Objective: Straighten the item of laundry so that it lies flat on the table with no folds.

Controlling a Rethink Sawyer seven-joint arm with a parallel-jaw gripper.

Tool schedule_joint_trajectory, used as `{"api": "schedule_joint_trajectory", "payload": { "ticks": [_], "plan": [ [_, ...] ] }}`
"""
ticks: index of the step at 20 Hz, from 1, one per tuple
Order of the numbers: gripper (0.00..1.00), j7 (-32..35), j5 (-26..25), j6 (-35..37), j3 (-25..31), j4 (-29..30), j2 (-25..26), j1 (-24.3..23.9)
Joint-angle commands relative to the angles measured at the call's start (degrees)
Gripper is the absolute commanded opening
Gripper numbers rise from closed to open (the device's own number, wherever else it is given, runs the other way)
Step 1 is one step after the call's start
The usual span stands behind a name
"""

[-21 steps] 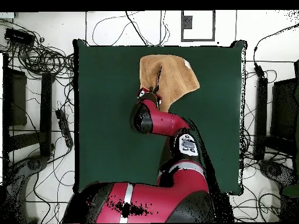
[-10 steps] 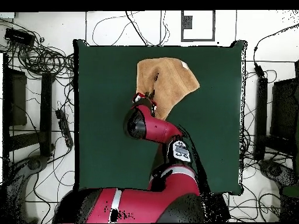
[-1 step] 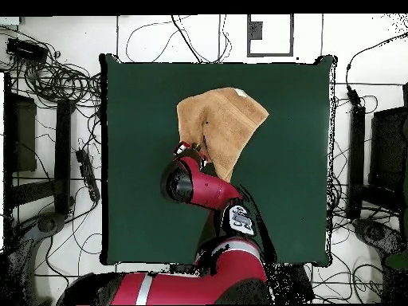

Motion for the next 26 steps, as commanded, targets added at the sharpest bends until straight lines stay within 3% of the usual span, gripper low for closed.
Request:
{"api": "schedule_joint_trajectory", "payload": {
  "ticks": [1,7,13,21,25,26],
  "plan": [
    [0.0,12.42,3.68,14.74,6.26,12.09,-1.38,2.19],
    [0.0,12.67,4.24,17.26,6.87,13.66,-4.42,1.72],
    [0.0,13.16,5.32,22.91,3.87,14.25,-8.72,3.77],
    [0.0,20.54,7.18,39.99,-10.78,5.57,-8.99,15.82],
    [0.0,21.72,8.11,42.33,-12.58,4.48,-9.68,17.76],
    [0.0,21.45,9.46,40.71,-10.86,5.77,-10.14,16.86]
  ]
}}
